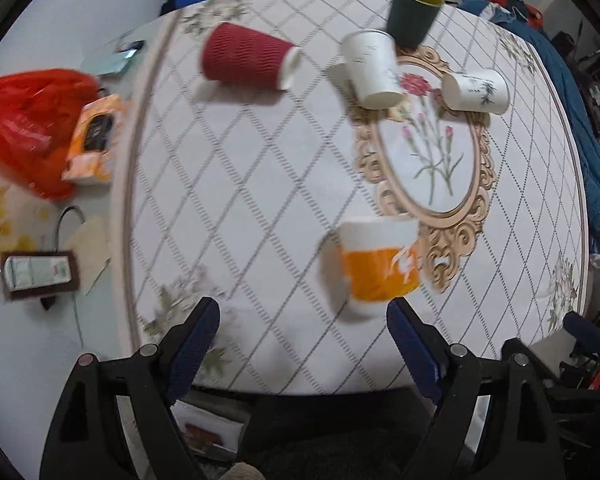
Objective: Flip cup upside down
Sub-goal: 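Lift the orange-and-white cup with the right tool and rotate it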
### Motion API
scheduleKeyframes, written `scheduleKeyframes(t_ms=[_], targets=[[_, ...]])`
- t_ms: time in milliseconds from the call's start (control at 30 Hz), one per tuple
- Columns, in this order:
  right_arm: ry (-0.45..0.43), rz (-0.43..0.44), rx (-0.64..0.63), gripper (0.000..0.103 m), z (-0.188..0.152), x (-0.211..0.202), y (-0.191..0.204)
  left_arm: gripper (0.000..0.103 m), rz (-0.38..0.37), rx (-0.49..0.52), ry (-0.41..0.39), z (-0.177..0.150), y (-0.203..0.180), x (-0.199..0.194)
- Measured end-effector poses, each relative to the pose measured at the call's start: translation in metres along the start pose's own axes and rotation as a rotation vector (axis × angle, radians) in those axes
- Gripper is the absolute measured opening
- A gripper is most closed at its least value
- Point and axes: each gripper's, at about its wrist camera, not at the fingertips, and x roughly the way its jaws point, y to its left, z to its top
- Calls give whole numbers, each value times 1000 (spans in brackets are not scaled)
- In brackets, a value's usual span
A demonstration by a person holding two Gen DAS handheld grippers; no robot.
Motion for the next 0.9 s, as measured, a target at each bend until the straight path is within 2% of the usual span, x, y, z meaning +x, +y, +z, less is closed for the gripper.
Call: scheduleKeyframes(t_ms=[267,433,500,533,567,633,733,767,800,833,867,900], targets=[[-50,64,-11,103,-17,-42,56,85,-36,-51,-43,-25,48,-30],[-85,68,-39,103,-24,-65,83,85,-45,-68,-75,-34,74,-42],[-97,41,-86,103,-24,-72,94,87,-34,-89,-79,-36,86,-40],[-110,12,-133,103,-24,-75,100,94,-27,-99,-75,-37,90,-37],[-132,-22,-188,103,-23,-77,106,97,-25,-115,-68,-38,96,-32],[-187,-119,-376,103,-20,-82,123,97,-23,-136,-63,-39,103,-23],[-280,-341,-782,103,-26,-78,156,97,12,-175,-71,-40,111,-5],[-287,-425,-963,103,-31,-69,167,97,22,-189,-59,-40,113,2],[-286,-465,-1061,103,-33,-63,172,97,29,-211,-40,-40,114,12],[-290,-509,-1211,103,-40,-54,178,97,28,-228,-30,-39,115,18],[-295,-555,-1425,103,-53,-40,183,97,29,-249,-13,-40,116,26],[-292,-579,-1535,103,-59,-32,184,97,32,-272,4,-40,115,33]])
